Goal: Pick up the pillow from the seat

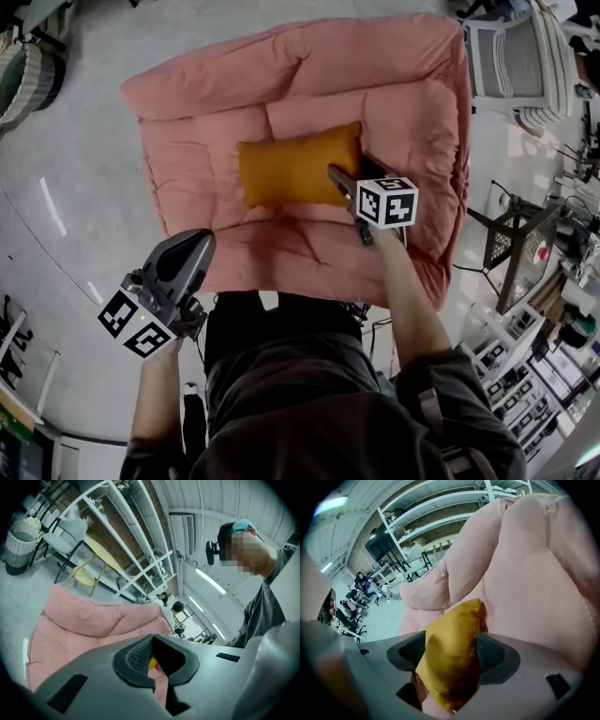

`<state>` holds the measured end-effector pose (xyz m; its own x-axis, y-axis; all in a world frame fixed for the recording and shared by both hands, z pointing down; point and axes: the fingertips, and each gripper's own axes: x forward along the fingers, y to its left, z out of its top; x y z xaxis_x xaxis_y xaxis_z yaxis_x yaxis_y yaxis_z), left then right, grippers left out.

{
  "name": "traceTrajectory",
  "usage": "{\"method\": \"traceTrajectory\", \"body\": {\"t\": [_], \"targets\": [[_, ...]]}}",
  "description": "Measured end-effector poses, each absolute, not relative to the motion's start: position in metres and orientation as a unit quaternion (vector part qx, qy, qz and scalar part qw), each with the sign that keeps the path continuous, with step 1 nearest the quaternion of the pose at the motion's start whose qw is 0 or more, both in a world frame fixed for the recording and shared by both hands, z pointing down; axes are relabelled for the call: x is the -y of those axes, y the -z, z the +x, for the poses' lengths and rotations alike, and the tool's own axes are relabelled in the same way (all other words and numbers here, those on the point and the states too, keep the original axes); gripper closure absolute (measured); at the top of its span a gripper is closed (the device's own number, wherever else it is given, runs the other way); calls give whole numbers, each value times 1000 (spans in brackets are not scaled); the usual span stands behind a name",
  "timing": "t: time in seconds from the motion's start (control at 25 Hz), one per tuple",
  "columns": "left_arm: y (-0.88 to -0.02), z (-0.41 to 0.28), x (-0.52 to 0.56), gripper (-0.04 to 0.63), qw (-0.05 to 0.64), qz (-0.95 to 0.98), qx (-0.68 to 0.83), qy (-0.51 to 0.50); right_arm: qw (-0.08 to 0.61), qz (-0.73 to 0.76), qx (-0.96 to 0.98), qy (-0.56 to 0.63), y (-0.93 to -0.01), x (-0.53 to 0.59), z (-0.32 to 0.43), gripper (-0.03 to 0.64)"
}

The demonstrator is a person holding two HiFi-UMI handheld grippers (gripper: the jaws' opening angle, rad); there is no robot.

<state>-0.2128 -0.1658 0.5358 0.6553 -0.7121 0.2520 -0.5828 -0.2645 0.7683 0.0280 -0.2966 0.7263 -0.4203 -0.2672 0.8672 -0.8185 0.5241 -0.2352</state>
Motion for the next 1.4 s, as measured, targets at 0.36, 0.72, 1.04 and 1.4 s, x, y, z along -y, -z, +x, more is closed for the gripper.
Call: {"method": "traceTrajectory", "body": {"t": [0.36,0.72,1.04,1.4], "targets": [[-536,-207,164,584,454,790,405,76,405,346,749,-394,-749,296,42,296],[-539,-205,159,584,456,789,404,79,391,285,741,-466,-770,285,32,293],[-531,-199,156,584,451,792,405,79,405,296,750,-432,-768,282,29,296],[-508,-198,152,584,433,801,406,83,421,306,762,-385,-749,273,13,377]]}}
